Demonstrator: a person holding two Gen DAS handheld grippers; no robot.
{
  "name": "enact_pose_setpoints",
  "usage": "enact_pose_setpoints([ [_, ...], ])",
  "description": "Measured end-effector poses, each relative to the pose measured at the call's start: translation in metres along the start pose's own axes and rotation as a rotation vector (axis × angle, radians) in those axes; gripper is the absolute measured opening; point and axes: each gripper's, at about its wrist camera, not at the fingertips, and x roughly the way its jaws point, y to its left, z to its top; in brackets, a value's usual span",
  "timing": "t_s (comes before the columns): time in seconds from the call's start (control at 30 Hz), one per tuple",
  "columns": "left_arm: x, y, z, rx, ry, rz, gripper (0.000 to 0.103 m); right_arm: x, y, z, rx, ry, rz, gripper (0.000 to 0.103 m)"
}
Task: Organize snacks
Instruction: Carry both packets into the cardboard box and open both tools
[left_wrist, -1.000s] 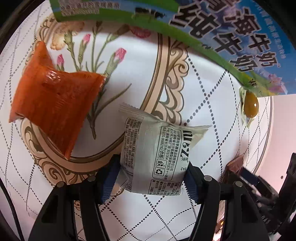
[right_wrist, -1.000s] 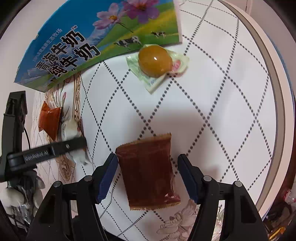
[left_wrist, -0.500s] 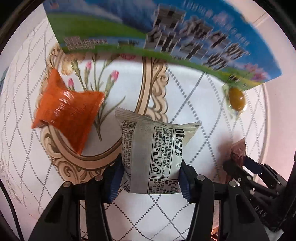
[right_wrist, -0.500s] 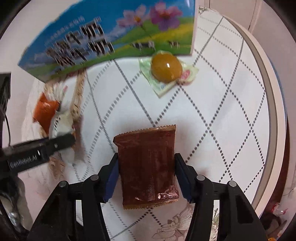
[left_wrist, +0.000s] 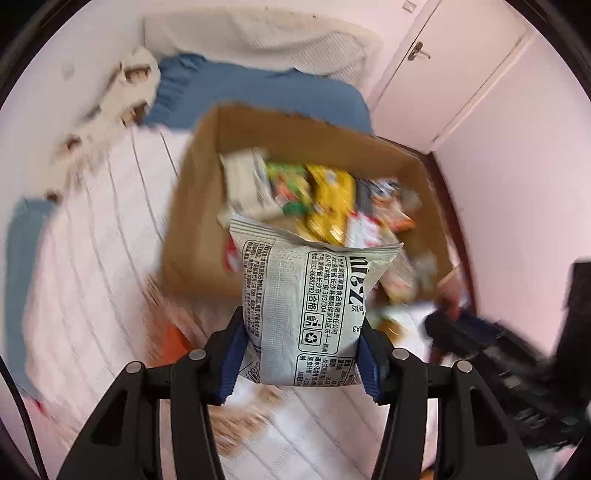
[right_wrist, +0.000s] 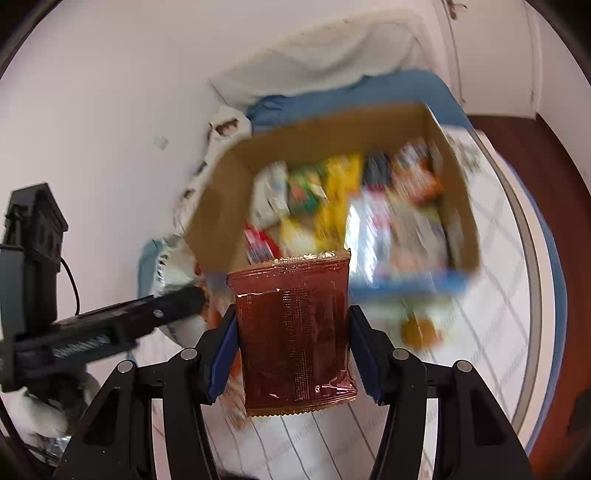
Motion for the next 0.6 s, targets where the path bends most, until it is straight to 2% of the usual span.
enact_pose_setpoints([
  [0.07, 0.012, 0.006, 0.019, 0.030, 0.010, 0.084, 0.051, 0.007, 0.008, 0.028, -0.012, -0.026, -0.004, 0.059],
  [0.2, 0.048, 0.025, 0.036, 0.053, 0.106, 0.172, 0.051, 0.042, 0.010, 0.086, 0.002, -0.011, -0.001, 0.059],
  [0.37, 0.084, 0.043, 0.042, 0.029, 0.181, 0.174, 0.053, 0.095, 0.018, 0.129, 0.020, 0.041, -0.004, 0.059],
  [0.5, 0.096, 0.041, 0.042, 0.033, 0.187, 0.188, 0.057, 0.119, 0.023, 0.141, 0.023, 0.085, -0.012, 0.060],
  [0.53, 0.095, 0.041, 0.041, 0.029, 0.182, 0.188, 0.066, 0.128, 0.022, 0.144, 0.039, 0.121, 0.000, 0.065],
  [0.57, 0.095, 0.041, 0.042, 0.028, 0.180, 0.185, 0.078, 0.135, 0.020, 0.145, 0.055, 0.141, 0.005, 0.079],
  [0.6, 0.096, 0.040, 0.042, 0.026, 0.185, 0.169, 0.080, 0.140, 0.018, 0.145, 0.071, 0.158, 0.014, 0.086],
])
